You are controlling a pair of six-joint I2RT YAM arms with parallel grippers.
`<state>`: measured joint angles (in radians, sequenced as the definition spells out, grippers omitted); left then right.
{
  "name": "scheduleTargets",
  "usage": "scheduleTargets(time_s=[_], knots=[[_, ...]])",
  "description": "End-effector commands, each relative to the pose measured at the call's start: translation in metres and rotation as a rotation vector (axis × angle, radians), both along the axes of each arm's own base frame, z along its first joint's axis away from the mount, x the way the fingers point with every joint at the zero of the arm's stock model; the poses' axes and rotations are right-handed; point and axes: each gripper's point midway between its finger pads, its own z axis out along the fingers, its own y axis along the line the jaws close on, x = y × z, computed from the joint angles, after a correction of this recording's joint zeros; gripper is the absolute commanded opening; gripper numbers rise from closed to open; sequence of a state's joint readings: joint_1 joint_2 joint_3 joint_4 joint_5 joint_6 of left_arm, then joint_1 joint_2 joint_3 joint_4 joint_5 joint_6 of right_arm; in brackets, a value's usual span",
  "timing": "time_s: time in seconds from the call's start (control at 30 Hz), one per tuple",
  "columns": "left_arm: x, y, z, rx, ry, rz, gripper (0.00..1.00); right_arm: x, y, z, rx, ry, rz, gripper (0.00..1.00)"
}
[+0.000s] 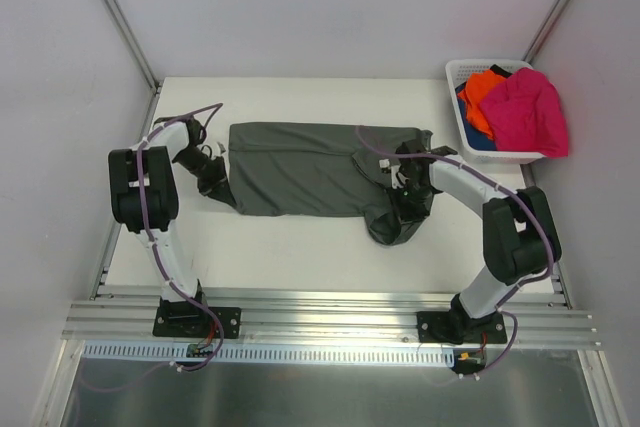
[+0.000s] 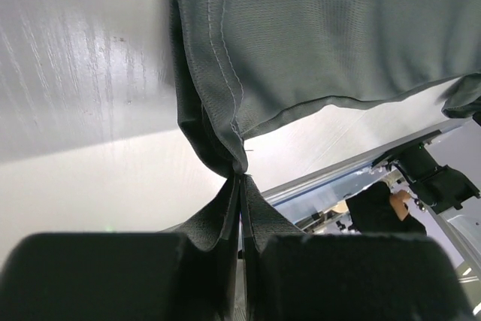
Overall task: Fold and stack the t-shirts
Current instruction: Fold the tshirt
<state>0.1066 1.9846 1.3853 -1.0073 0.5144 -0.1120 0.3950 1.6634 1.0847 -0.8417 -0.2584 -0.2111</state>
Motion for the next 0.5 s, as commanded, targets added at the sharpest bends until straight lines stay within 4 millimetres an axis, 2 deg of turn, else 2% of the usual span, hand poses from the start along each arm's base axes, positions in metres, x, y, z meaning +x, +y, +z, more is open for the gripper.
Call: scheduleTargets(time_s=[0.0, 0.23, 0.47], knots=[[0.004, 0.000, 0.023, -0.015, -0.063, 0.003, 0.00, 0.016, -0.004, 0.023, 0.007, -0.102, 0.005, 0.01], [0.009, 0.003, 0.029, 0.007, -0.095, -0.002, 0.00, 0.022, -0.013, 0.029, 0.001, -0.140, -0.012, 0.01], [0.016, 0.006, 0.030, 0.027, -0.118, -0.011, 0.00, 0.042, -0.023, 0.040, -0.002, -0.199, -0.045, 0.01]])
